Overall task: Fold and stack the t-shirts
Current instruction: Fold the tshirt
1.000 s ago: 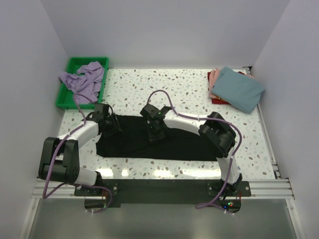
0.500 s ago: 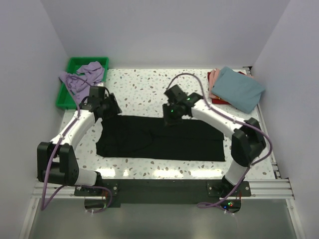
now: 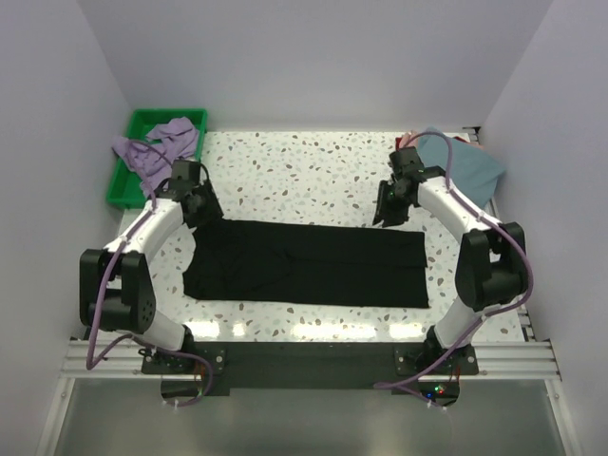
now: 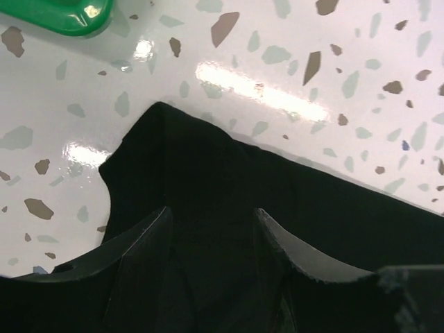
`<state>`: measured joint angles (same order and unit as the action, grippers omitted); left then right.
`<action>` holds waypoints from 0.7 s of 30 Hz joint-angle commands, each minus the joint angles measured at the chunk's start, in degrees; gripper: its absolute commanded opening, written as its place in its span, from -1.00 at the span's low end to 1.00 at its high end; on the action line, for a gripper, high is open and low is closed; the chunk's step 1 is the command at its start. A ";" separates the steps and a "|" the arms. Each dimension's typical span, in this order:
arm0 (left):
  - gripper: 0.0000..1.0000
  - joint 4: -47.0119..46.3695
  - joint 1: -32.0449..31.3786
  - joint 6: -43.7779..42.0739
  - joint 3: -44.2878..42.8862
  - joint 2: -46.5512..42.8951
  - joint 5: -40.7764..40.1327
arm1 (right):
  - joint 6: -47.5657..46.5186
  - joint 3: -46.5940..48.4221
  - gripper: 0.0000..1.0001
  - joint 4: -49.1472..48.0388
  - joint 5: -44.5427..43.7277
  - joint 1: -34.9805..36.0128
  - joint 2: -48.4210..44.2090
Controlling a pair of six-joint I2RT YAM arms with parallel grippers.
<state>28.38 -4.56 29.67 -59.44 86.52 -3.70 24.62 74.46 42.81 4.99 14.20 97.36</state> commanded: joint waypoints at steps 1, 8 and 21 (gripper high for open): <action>0.09 -2.01 1.83 -1.55 -0.32 2.07 -1.48 | -1.94 -1.06 -0.33 -0.45 -3.14 -3.82 -0.51; 0.09 -4.29 2.89 -0.76 -2.17 6.46 1.07 | -3.53 -4.23 -0.30 -1.32 -3.77 -14.02 -0.16; 0.13 -4.65 2.98 -0.75 -3.23 8.49 3.27 | -3.18 -5.28 -0.26 -3.08 -6.31 -19.38 4.41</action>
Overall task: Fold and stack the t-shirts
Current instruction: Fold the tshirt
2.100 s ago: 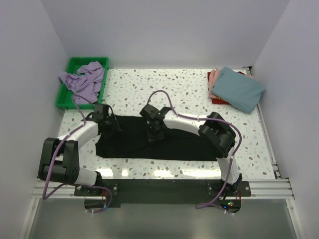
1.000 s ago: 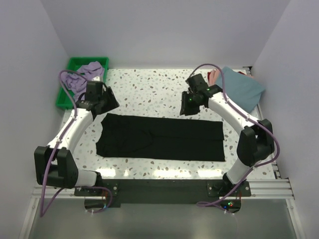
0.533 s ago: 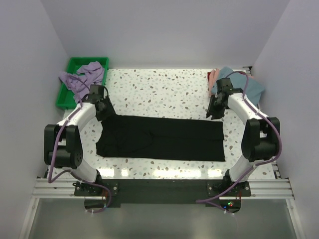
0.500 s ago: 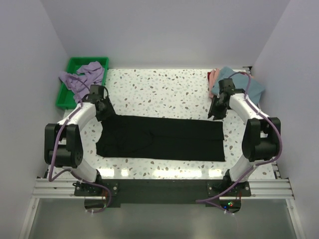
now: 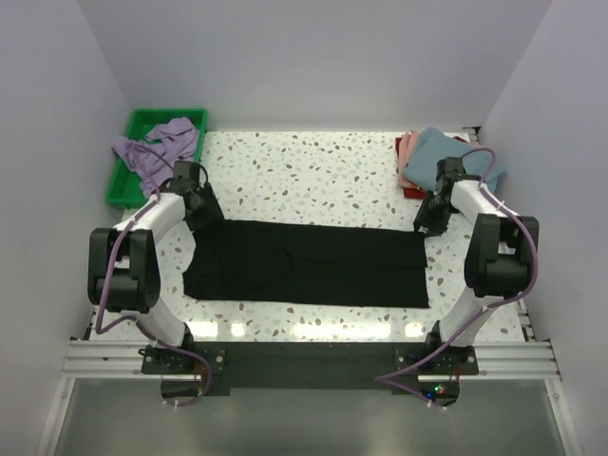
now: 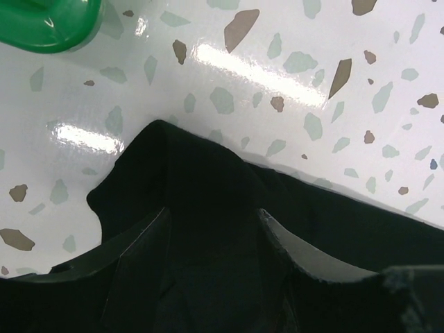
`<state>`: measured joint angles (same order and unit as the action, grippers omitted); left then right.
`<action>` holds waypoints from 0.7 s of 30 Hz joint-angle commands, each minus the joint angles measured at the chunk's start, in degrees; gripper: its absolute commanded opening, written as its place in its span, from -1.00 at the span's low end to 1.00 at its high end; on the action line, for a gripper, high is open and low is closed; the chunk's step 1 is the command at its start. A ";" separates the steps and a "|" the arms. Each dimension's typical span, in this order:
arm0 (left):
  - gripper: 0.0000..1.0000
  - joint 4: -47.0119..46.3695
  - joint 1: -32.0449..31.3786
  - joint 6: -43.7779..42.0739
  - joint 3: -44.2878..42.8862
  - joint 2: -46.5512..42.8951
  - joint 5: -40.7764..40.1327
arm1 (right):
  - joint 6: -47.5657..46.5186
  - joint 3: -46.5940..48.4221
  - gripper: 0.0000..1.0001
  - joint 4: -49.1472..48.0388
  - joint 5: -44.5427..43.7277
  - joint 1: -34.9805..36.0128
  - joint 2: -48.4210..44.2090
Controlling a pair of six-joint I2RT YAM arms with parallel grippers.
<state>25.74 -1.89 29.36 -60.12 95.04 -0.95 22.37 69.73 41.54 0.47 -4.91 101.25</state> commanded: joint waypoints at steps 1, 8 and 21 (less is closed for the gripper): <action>0.13 -2.01 0.40 -0.54 -2.55 -0.04 0.51 | -0.84 -0.56 -0.25 -2.25 -1.96 -0.28 1.13; 0.14 -1.22 0.75 -1.24 -3.16 -0.56 0.60 | -0.58 -0.56 -0.29 -3.57 -2.93 -0.63 2.90; 0.14 -1.48 1.10 -2.73 -3.16 -0.21 0.69 | 0.13 -2.94 -0.53 -7.43 -5.74 -0.72 5.09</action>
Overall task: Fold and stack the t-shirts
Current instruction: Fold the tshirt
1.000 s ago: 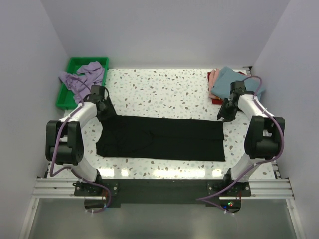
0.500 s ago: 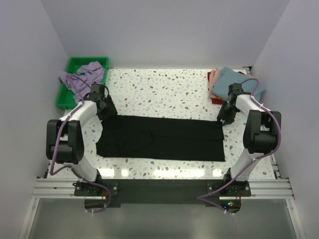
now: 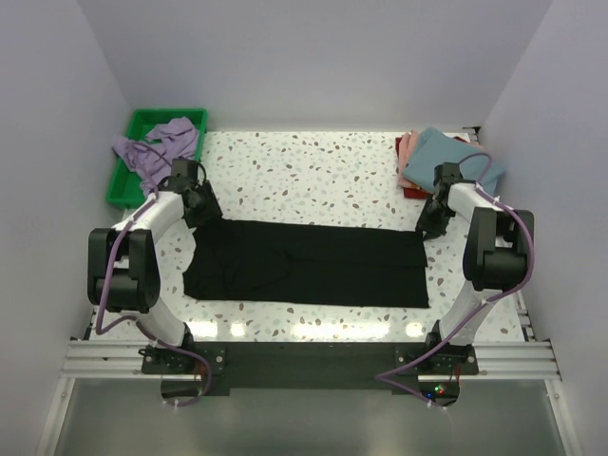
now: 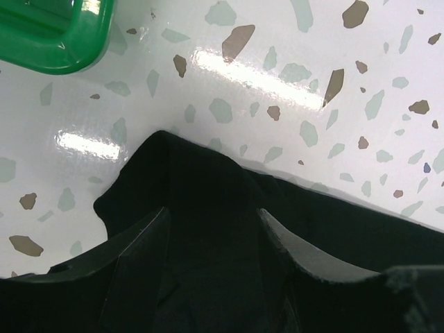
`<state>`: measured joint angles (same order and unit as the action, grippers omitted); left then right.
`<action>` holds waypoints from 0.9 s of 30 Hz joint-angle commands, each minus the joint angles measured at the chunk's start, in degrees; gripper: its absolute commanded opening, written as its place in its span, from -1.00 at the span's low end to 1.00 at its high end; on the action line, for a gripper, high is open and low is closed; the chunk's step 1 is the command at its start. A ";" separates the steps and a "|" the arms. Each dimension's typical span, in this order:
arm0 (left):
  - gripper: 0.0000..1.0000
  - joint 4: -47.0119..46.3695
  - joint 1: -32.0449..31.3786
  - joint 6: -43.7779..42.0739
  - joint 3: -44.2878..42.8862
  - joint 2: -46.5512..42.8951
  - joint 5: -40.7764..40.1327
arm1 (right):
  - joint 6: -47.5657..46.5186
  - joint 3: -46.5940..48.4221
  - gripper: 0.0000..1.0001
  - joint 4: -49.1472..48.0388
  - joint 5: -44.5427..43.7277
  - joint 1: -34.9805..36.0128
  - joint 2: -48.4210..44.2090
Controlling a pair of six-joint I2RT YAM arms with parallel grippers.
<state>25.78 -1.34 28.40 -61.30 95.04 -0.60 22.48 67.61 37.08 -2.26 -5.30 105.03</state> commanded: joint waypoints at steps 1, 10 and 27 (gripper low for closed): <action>0.14 -1.61 0.47 -2.03 -1.90 -0.30 0.34 | 0.11 -0.99 -0.54 -3.41 -3.27 -0.32 1.40; 0.14 -2.05 0.55 -3.18 -1.72 -0.04 0.16 | 0.46 -2.49 -0.98 -4.83 -5.11 -0.32 2.81; -0.05 -6.97 0.55 -0.72 -6.46 8.93 3.50 | -0.07 -4.42 -1.00 -2.10 -10.83 -0.85 -0.97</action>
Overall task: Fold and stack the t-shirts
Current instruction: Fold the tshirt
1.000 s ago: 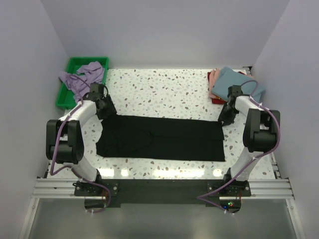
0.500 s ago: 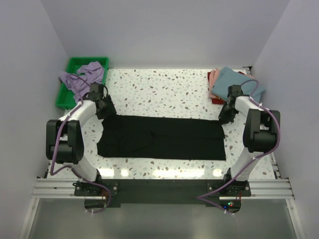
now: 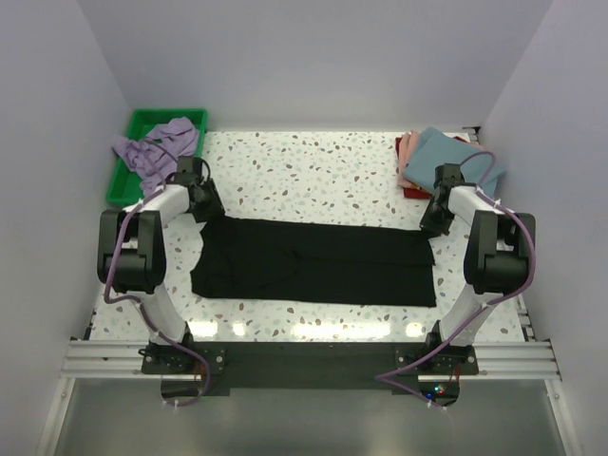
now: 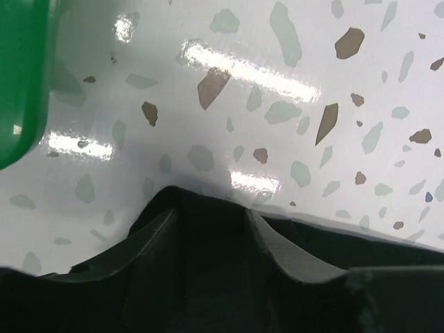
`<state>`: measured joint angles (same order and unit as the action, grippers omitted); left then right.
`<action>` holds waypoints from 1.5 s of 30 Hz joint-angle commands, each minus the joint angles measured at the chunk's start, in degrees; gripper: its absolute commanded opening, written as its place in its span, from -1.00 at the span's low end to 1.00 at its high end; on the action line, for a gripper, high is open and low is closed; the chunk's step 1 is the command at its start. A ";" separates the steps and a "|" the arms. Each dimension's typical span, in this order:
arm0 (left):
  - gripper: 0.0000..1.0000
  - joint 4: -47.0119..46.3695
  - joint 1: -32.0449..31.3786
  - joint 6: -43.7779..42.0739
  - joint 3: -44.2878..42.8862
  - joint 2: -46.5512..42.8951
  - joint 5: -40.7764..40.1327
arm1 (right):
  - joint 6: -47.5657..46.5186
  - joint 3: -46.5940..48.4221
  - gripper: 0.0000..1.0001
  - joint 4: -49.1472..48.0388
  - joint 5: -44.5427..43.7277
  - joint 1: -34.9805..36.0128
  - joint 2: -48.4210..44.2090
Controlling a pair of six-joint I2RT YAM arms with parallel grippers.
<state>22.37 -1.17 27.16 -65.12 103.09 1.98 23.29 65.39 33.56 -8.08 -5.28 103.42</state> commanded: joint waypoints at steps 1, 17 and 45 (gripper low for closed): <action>-0.10 -3.82 0.38 0.70 -2.73 1.41 0.49 | -0.96 -2.19 -1.00 1.51 -5.02 -0.87 0.47; -0.97 -4.53 0.38 1.41 0.61 0.89 -3.74 | -0.79 -1.66 -1.00 3.00 -6.78 -0.96 0.21; -0.24 -2.51 -5.59 -0.79 -7.38 -3.59 -2.24 | 0.97 5.71 -0.95 13.28 -13.19 -1.49 -1.98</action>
<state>20.67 -4.82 27.24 -68.79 103.74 -0.62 23.57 67.64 43.68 -18.06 -6.46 103.37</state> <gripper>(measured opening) 0.376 0.023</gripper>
